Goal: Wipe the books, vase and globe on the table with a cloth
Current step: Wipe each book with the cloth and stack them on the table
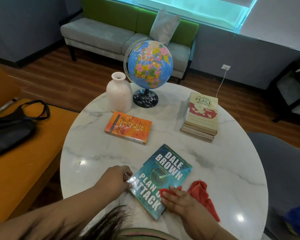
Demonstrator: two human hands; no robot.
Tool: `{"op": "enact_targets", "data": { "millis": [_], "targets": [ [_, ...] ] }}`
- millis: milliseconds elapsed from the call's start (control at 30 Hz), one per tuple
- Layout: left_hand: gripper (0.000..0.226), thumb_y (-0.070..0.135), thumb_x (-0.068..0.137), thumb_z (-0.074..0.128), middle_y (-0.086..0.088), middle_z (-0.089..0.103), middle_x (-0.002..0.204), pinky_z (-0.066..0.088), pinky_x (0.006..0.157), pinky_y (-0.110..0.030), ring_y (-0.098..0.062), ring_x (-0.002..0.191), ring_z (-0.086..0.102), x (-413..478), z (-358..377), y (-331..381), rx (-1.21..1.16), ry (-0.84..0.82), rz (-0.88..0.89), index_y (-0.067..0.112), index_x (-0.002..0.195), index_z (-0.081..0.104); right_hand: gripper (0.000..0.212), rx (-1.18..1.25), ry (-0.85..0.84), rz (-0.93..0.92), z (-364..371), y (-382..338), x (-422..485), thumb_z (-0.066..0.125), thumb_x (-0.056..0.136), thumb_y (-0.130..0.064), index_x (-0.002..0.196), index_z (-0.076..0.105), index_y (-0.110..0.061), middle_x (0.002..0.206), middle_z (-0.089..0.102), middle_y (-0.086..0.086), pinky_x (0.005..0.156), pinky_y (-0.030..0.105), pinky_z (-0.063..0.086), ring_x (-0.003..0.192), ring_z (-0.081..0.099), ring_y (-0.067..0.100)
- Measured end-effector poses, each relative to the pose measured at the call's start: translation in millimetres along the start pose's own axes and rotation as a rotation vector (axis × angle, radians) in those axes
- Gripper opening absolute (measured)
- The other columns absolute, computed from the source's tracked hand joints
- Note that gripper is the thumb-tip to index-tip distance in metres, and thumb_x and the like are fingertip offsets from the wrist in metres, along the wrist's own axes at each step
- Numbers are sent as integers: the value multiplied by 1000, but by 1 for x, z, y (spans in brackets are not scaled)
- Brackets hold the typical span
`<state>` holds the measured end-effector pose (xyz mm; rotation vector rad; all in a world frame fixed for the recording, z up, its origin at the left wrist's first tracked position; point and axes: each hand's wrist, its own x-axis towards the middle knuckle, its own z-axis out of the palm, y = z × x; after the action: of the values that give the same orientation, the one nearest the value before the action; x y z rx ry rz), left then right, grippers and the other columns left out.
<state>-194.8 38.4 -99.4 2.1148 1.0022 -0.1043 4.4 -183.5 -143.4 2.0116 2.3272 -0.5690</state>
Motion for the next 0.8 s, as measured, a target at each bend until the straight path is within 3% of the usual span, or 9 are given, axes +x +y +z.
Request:
{"op": "enact_targets", "data": {
  "millis": [133,233,333,433,500,600,667,733,800],
  "targets": [
    [39,15,81,72,16,51,82,34,55,-3,3,70,49,0,0,2,-13,-20,42,24,118,63,57,-148,61,-86,7,-11,-2,-10,98,-23,154,-3,-28,160,13,-12,116,26,16,146,19,11],
    [42,15,82,72,18,50,82,34,57,-2,2,72,49,0,-1,2,-21,-30,41,23,122,62,72,-107,156,-39,-13,17,5,35,88,-7,151,18,-38,150,37,-16,111,21,22,136,37,11],
    [42,14,81,72,13,53,86,34,60,-4,-2,78,52,1,0,1,-18,-29,25,23,121,62,87,157,287,268,-22,47,18,55,79,-2,143,28,-54,149,27,-34,115,17,13,139,33,12],
    [43,16,81,72,6,57,96,37,68,-12,-8,85,54,1,1,0,-6,-36,9,24,122,62,66,213,232,383,-36,34,37,40,82,-15,146,32,-28,154,21,-15,116,20,1,146,12,10],
    [43,16,82,72,4,57,98,39,70,-13,-8,86,55,2,1,-1,-5,-35,10,24,123,62,77,93,111,302,-37,6,51,36,79,-15,151,10,-20,156,2,-3,117,26,-10,147,1,14],
    [43,16,81,71,6,57,96,38,66,-8,-7,85,54,2,2,-3,-22,-35,13,24,122,62,67,-178,-51,-60,-12,-24,58,36,82,-27,148,23,-24,149,40,-5,119,36,0,134,38,9],
    [42,15,81,71,7,56,93,38,65,-6,-5,82,54,1,2,-4,-32,-31,21,23,121,63,49,-223,-63,-170,-7,-17,54,39,90,-31,139,33,-34,148,34,-16,120,35,3,134,36,5],
    [42,14,81,71,7,56,92,40,67,-6,-5,81,55,1,2,-4,-43,-28,20,22,121,63,61,-114,-11,-41,-32,-3,45,43,91,-23,147,27,-39,157,17,-22,121,34,-2,146,15,5],
    [40,12,81,71,10,54,87,39,61,-3,-2,75,54,1,2,-3,-67,-28,20,21,120,64,61,-33,78,162,-45,17,41,22,90,-29,151,18,-39,154,3,-25,121,33,-2,148,5,6]
  ]
}}
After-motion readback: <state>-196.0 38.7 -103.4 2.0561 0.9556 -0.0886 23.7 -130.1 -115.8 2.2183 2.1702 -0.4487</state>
